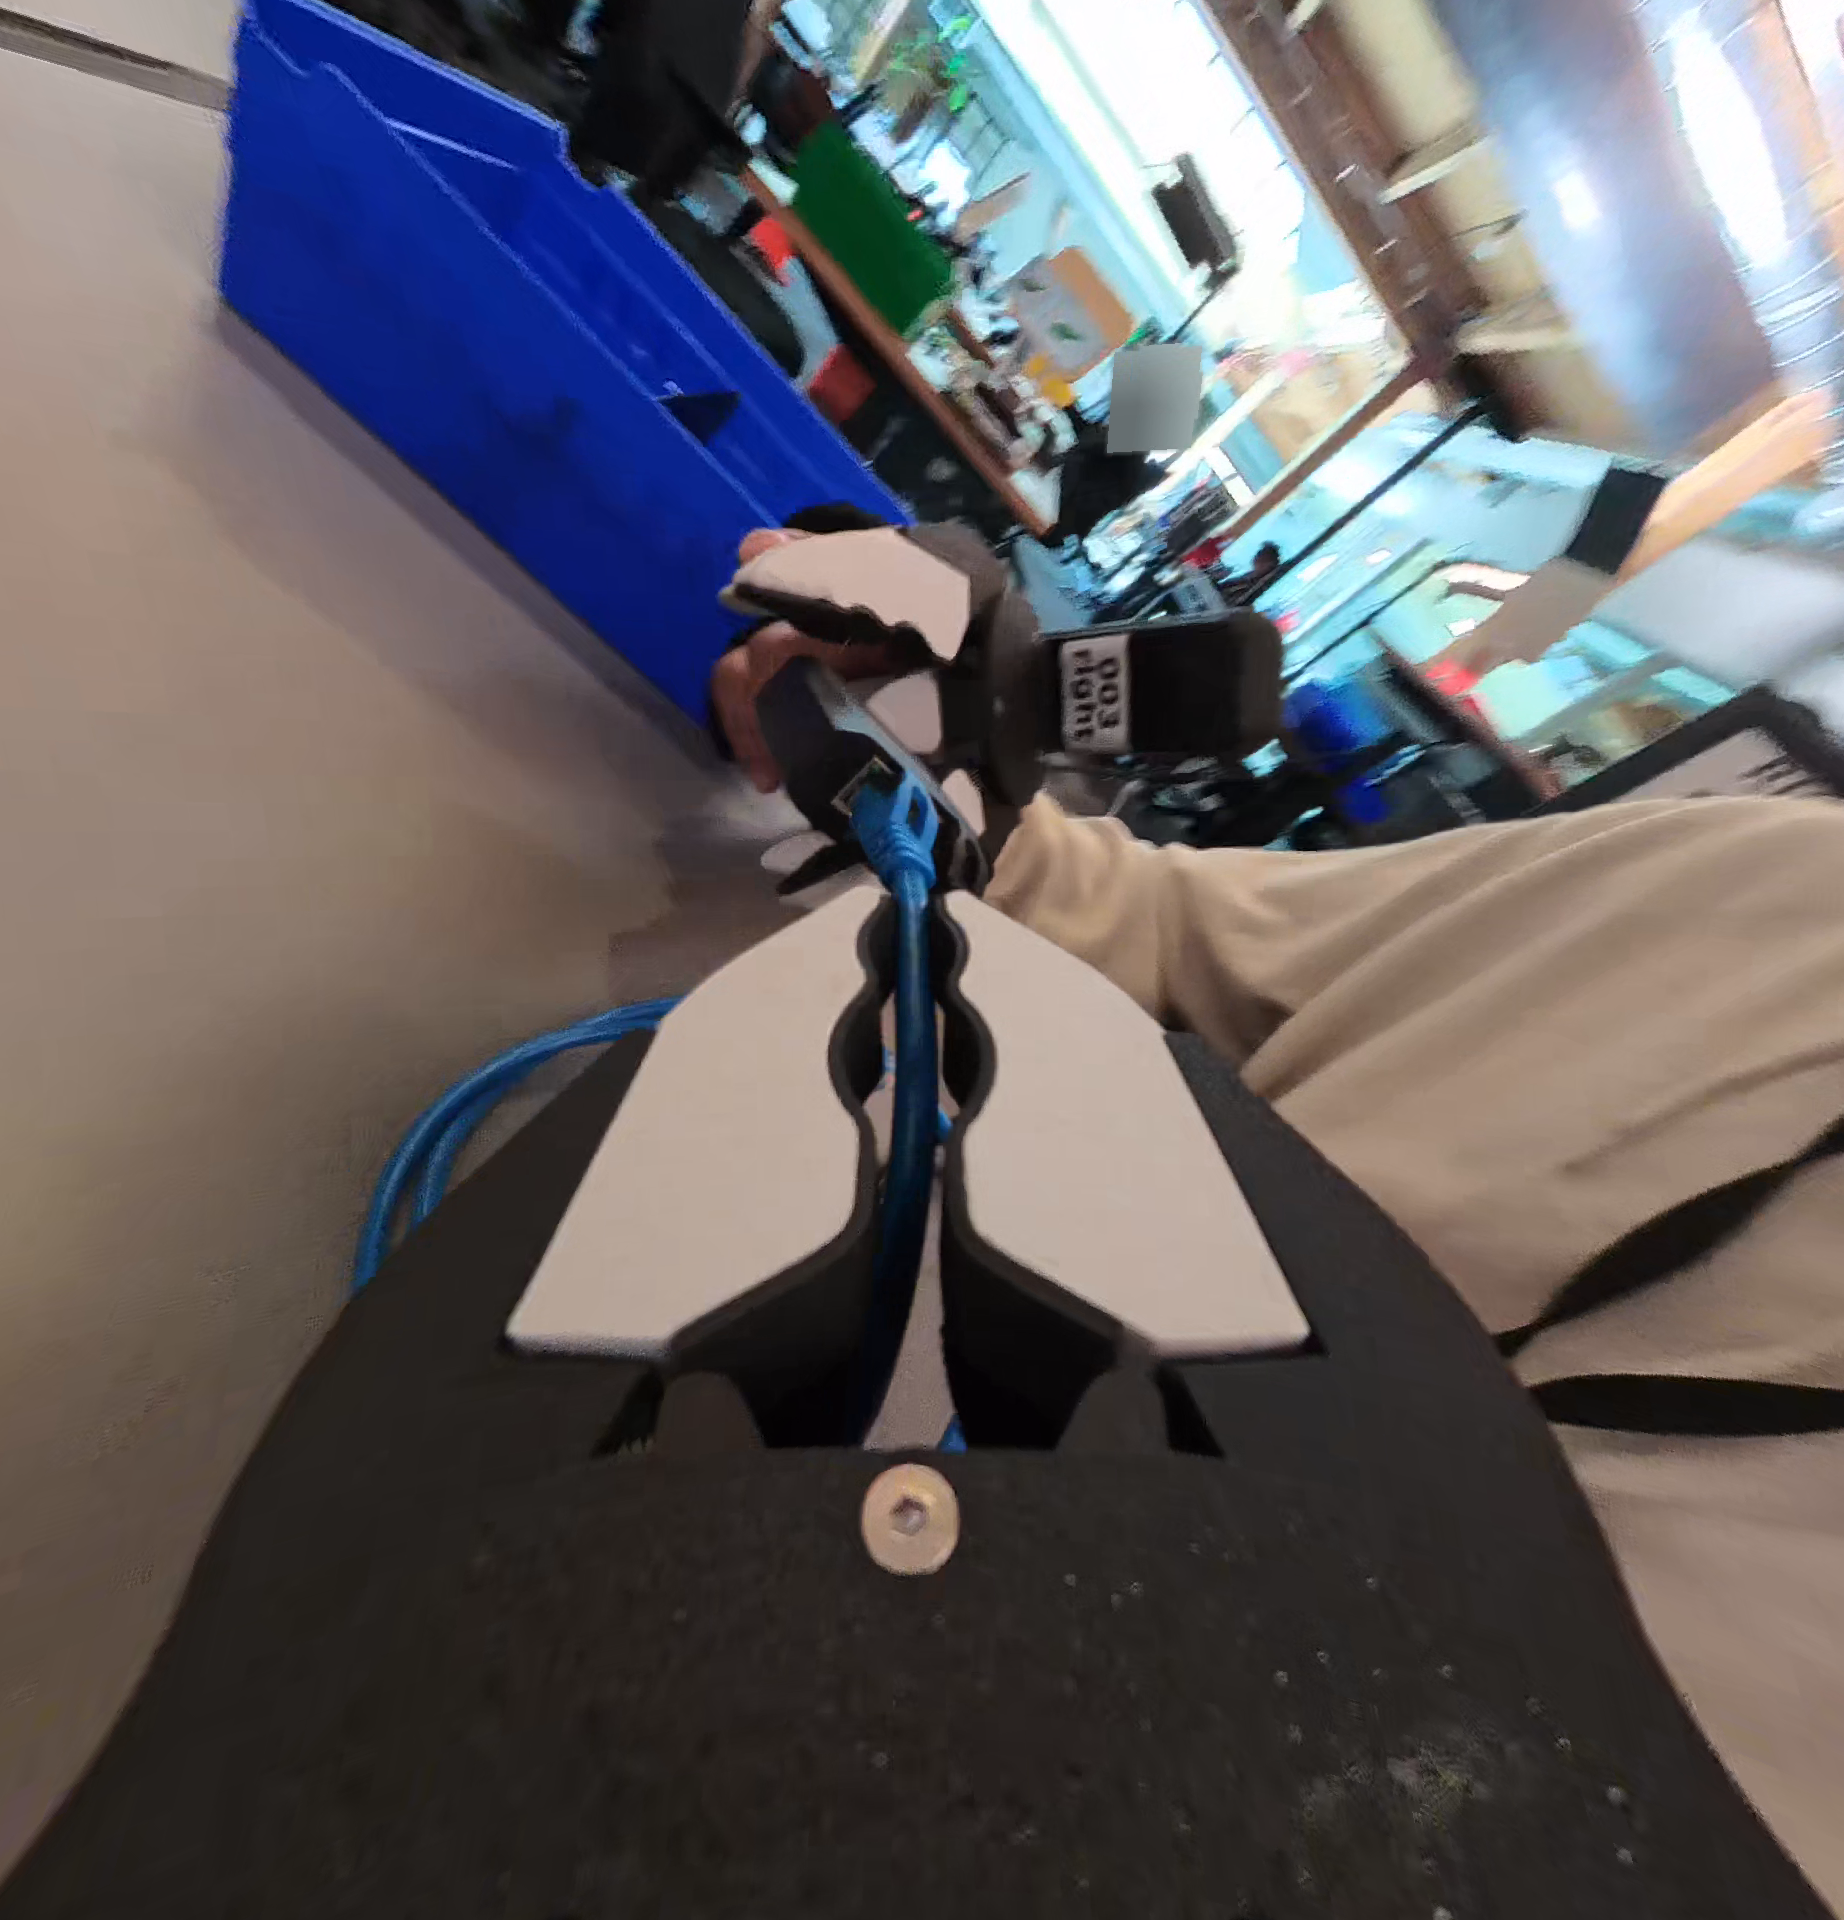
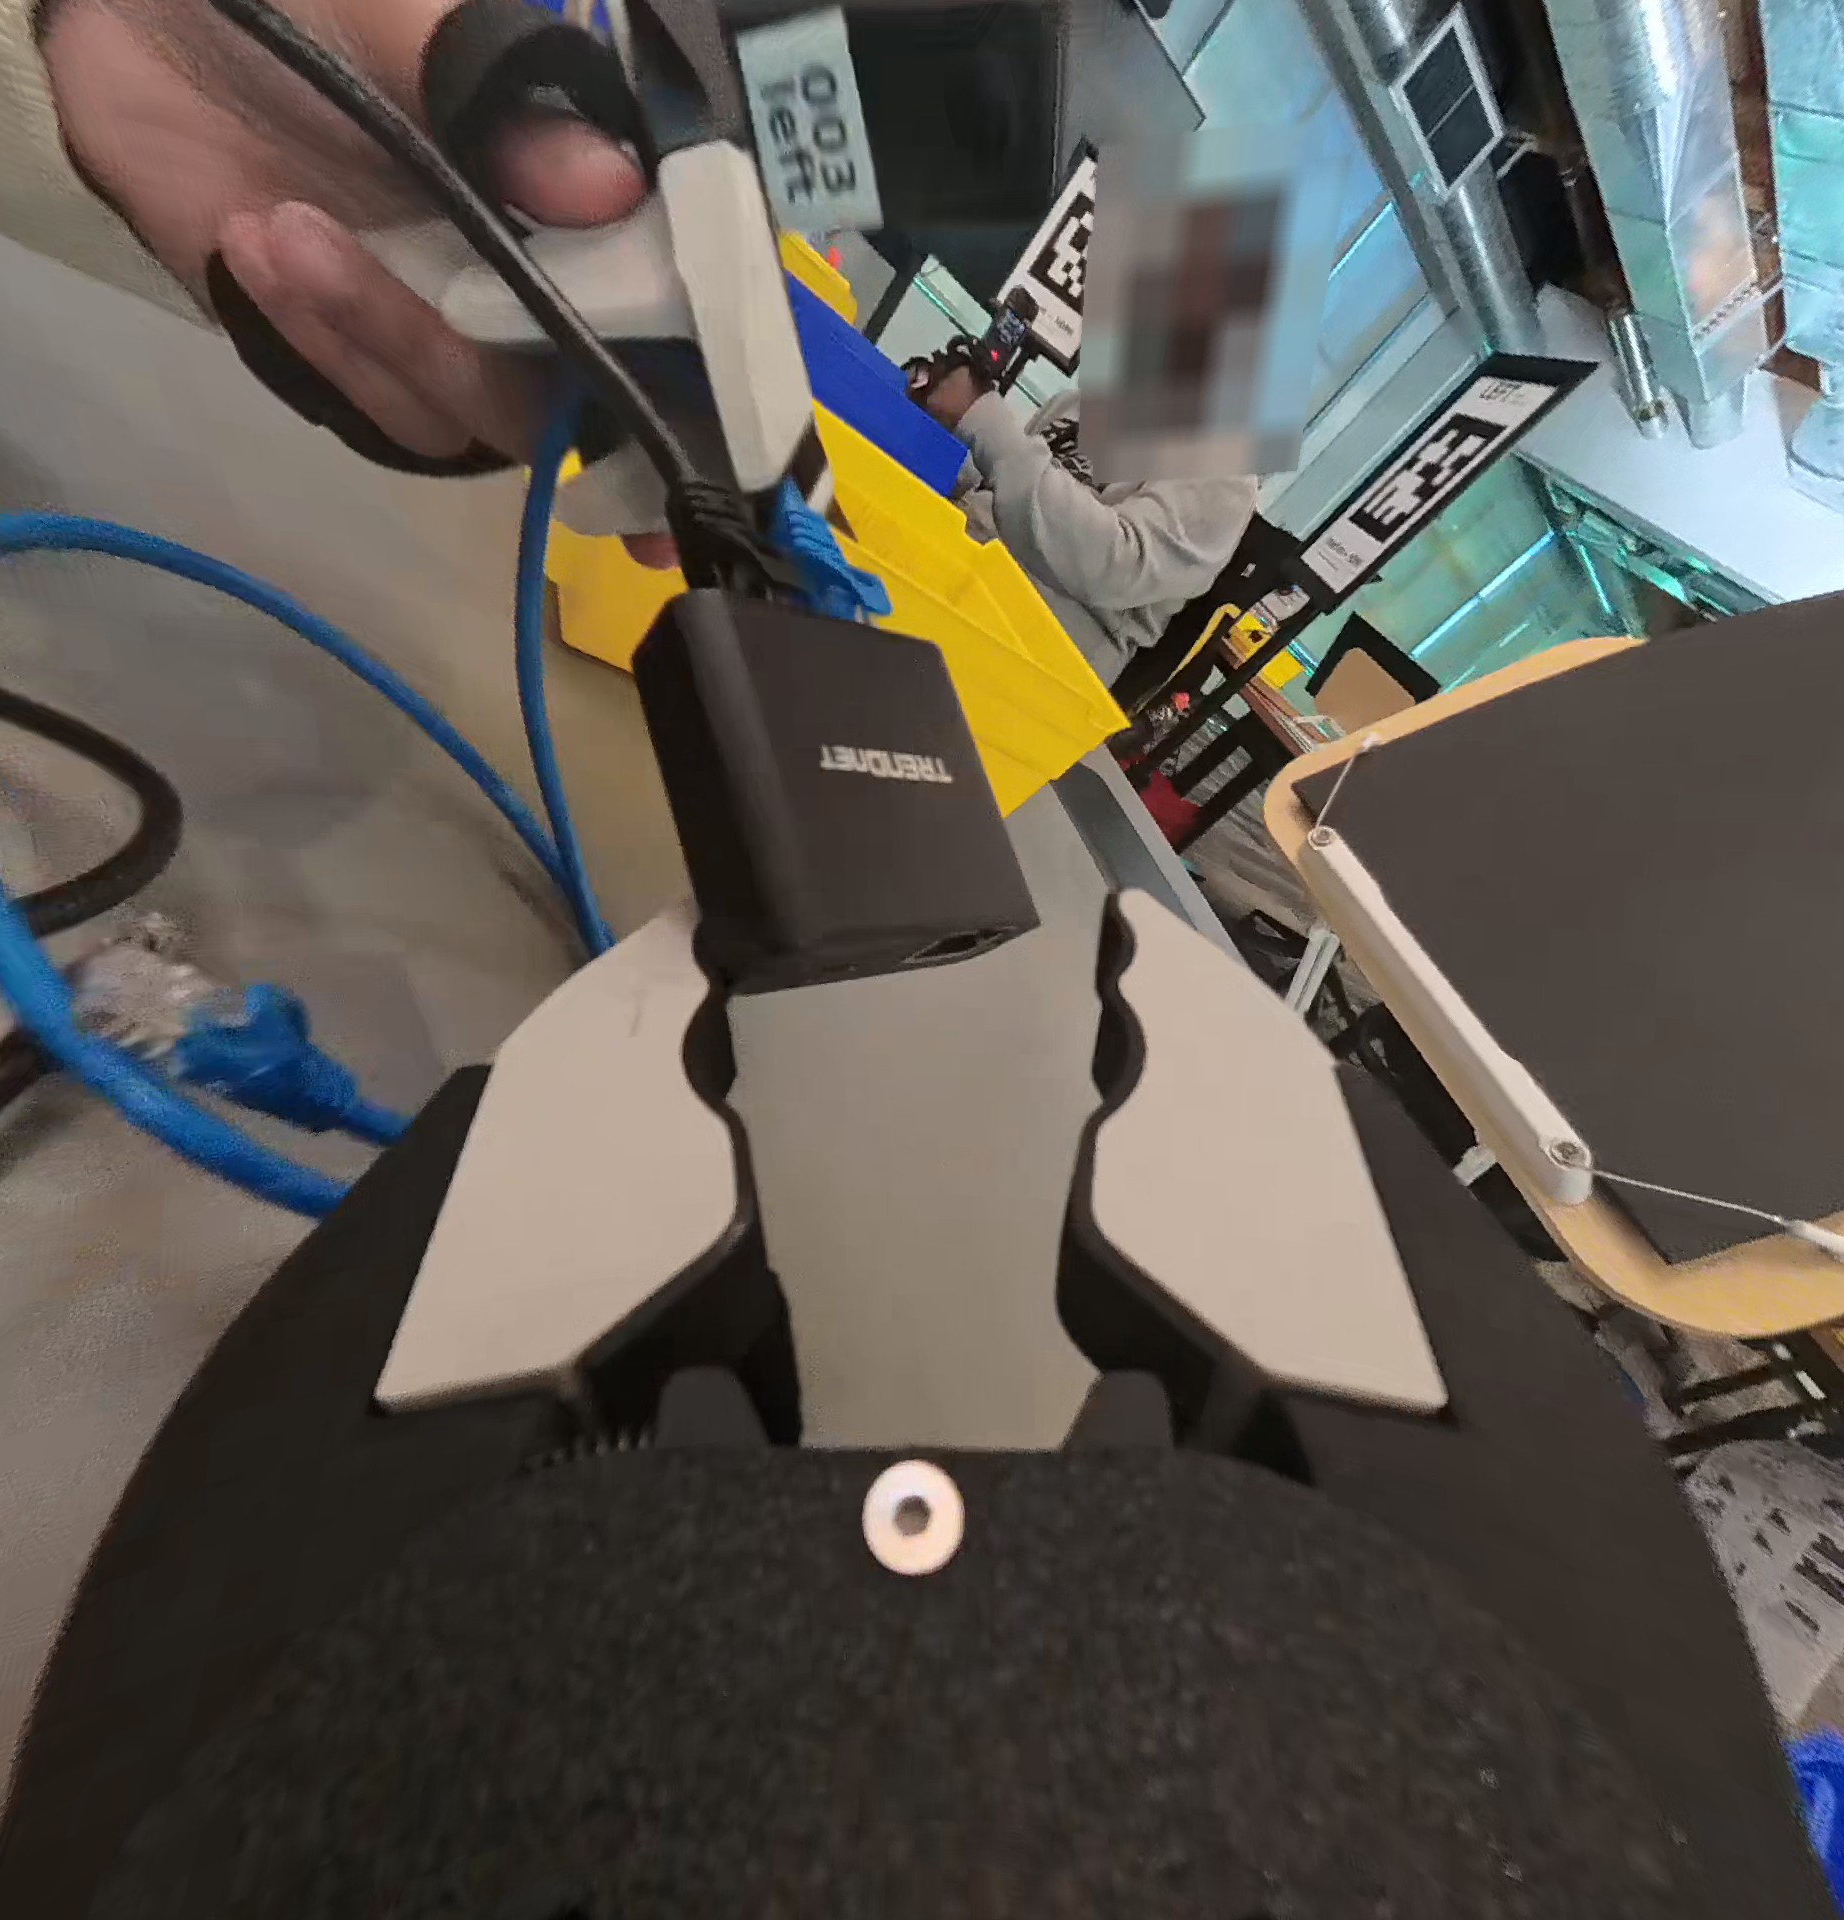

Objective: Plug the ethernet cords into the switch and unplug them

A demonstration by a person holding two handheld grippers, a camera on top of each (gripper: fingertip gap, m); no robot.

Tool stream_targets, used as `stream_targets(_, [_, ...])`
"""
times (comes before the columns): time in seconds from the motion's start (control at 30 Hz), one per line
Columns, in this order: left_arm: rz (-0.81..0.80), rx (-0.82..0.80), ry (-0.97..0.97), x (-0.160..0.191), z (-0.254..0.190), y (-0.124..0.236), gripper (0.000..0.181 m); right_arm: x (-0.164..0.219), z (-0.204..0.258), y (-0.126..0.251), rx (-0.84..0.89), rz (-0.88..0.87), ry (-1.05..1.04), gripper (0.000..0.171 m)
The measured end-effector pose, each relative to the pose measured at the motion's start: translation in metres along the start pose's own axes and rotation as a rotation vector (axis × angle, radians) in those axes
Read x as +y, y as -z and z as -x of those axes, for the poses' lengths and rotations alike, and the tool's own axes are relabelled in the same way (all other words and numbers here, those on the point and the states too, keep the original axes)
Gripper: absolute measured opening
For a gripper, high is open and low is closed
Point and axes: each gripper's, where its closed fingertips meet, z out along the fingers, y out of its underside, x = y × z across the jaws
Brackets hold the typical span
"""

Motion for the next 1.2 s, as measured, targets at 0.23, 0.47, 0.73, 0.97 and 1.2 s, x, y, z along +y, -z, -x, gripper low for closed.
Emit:
stream_targets(0.23, [0.048, 0.277, 0.203, -0.017, -0.011, -0.020, 0.005, -0.049, -0.004, 0.025, -0.046, -0.110, 0.100, 0.031])
stream_targets(0.47, [0.171, 0.303, 0.140, -0.104, 0.007, -0.049, 0.014, -0.058, -0.086, 0.035, 0.118, 0.093, 0.179, 0.025])
stream_targets(0.73, [-0.013, -0.105, -0.245, -0.274, 0.024, -0.008, 0.023, -0.021, -0.167, 0.060, 0.395, 0.493, 0.273, 0.025])
stream_targets(0.97, [0.180, -0.275, -0.463, -0.155, 0.006, -0.049, 0.062, 0.020, -0.141, 0.044, 0.422, 0.658, 0.217, 0.025])
stream_targets(1.2, [0.170, -0.289, -0.391, -0.083, 0.036, -0.089, 0.078, 0.025, -0.098, 0.009, 0.360, 0.638, 0.193, 0.025])
